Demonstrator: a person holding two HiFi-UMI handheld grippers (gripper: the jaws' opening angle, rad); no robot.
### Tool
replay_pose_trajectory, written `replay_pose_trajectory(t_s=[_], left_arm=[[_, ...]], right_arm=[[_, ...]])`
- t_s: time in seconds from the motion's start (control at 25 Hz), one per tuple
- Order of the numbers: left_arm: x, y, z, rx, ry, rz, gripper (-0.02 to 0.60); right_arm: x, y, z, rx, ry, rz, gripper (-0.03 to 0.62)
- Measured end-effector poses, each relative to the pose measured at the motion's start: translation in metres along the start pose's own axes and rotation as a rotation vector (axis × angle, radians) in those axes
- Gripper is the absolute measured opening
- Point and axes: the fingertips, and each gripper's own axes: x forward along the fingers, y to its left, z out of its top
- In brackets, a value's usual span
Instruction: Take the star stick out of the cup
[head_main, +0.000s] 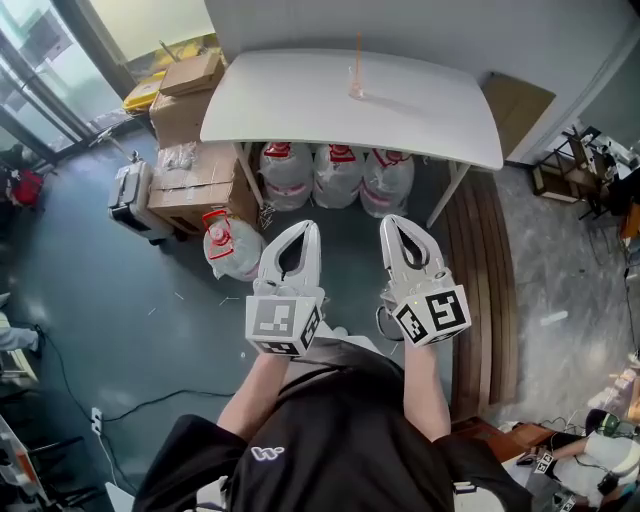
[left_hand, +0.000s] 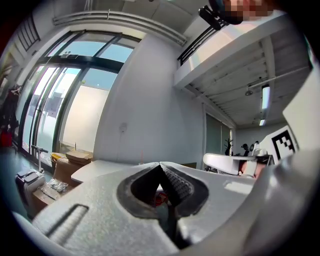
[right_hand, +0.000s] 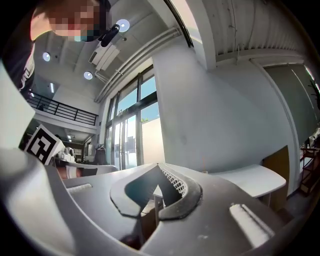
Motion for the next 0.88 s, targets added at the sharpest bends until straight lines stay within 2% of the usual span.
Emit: replay_pose_trajectory(t_s=[0.44,0.88], left_arm=[[0.017,-0.011,0.010,0.045,-0.009,-0.035,0.005],[0.047,-0.002,0.016,0.043,-0.038,-0.056,0.005]], right_arm=[[-0.003,-0.013,0.017,0.012,-0.074,-0.010,0.006],[0.015,-0.033,0.019,-0.031,-0.077,-0.025,0.006]])
